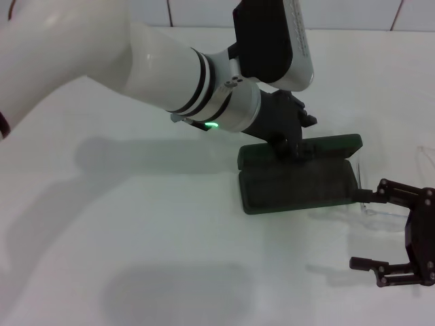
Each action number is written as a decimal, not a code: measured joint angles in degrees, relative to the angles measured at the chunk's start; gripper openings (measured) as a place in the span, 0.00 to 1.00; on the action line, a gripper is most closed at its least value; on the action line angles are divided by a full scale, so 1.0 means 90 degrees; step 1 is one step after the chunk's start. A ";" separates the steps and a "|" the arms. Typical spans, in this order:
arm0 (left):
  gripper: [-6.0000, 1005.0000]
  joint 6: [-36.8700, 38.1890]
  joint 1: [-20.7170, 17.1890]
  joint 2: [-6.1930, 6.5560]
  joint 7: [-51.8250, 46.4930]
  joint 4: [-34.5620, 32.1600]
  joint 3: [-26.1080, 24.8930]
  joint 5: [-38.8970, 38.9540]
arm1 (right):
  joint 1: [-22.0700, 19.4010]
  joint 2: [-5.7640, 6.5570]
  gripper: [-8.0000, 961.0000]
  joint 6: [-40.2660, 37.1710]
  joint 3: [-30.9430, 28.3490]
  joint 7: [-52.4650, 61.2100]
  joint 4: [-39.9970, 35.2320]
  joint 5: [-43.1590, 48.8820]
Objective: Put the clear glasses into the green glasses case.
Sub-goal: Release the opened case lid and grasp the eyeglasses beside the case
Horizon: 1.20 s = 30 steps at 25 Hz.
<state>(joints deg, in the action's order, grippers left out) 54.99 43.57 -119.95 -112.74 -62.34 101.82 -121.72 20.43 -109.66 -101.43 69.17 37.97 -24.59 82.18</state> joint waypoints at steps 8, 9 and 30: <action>0.53 -0.0066 -0.0513 0.0019 0.0378 -0.0186 -0.0839 0.1658 | -0.0009 0.0120 0.90 -0.0102 -0.0042 0.0230 -0.0086 -0.0006; 0.53 -0.0019 -0.0761 0.0019 0.0684 -0.0193 -0.0903 0.2123 | -0.0001 0.0146 0.90 -0.0131 -0.0092 0.0362 -0.0143 -0.0004; 0.53 0.2286 -0.3027 0.0028 0.6253 0.2403 -0.1325 0.8148 | 0.1761 -0.0248 0.87 -0.0803 -0.1112 0.7157 -0.5811 0.6484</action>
<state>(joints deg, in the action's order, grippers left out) 75.57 16.33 -119.70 -56.46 -40.71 89.89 -48.39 36.28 -111.89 -108.65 59.16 102.38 -76.89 140.54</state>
